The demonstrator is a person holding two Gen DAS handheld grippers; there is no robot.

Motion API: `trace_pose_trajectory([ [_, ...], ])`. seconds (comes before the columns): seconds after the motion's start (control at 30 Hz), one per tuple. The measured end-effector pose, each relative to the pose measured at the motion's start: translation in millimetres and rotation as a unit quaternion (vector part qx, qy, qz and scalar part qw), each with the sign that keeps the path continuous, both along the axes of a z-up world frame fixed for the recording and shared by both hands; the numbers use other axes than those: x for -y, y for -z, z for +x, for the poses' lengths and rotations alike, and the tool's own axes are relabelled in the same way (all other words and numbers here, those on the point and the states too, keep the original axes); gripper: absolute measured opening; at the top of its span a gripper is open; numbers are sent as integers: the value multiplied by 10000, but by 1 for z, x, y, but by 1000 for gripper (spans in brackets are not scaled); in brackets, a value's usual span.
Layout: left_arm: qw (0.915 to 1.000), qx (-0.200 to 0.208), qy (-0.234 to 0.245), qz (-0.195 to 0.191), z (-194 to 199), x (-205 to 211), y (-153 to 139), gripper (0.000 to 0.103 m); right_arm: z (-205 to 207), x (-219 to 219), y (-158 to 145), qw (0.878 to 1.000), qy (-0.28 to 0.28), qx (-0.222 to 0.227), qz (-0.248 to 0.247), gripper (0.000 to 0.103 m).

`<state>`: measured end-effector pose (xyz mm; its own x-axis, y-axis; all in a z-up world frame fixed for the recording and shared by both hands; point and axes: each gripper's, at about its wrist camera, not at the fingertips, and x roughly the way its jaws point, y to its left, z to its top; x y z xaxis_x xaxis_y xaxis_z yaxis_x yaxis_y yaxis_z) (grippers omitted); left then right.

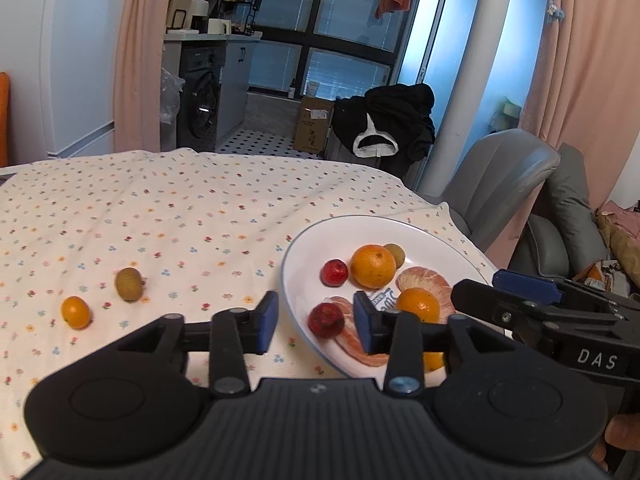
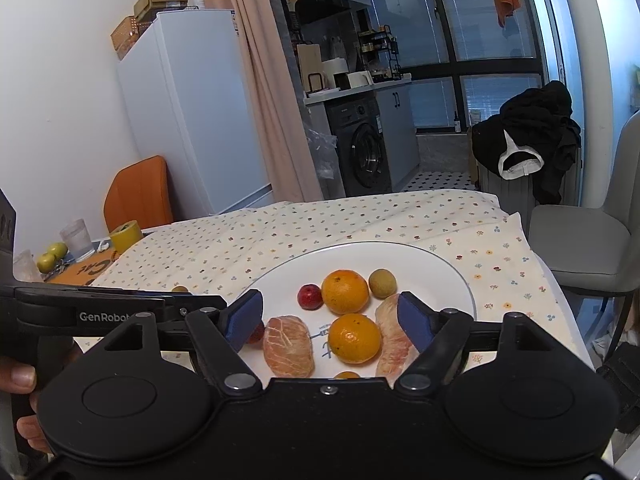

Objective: Organize fruits
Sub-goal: 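Open both grippers to release the pomelo segment and plum onto the plate, then reach the left gripper to a small orange fruit while the right gripper approaches a green-yellow fruit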

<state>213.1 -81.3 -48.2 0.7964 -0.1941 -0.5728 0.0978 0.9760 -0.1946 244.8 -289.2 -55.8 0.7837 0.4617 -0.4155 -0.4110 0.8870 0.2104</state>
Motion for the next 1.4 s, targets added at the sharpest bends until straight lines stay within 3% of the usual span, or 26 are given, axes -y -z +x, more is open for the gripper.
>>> trace_pose_trajectory([
  [0.37,9987,153,-469,113,-25,-26,-13,83,-17,-14,-7,9999,-138,59,14,83],
  [0.53,9964,246,-803,130,-33,-42,-18,89,-23,-21,-13,9997,-210,115,39,92],
  [0.83,9909,428,-1277,81,-54,-78,-33,92,-26,-47,-20,9985,-522,123,99,99],
  [1.4,9844,338,-1726,-25,-56,-133,-15,91,-4,-123,-14,9905,-1364,-3,-196,99],
])
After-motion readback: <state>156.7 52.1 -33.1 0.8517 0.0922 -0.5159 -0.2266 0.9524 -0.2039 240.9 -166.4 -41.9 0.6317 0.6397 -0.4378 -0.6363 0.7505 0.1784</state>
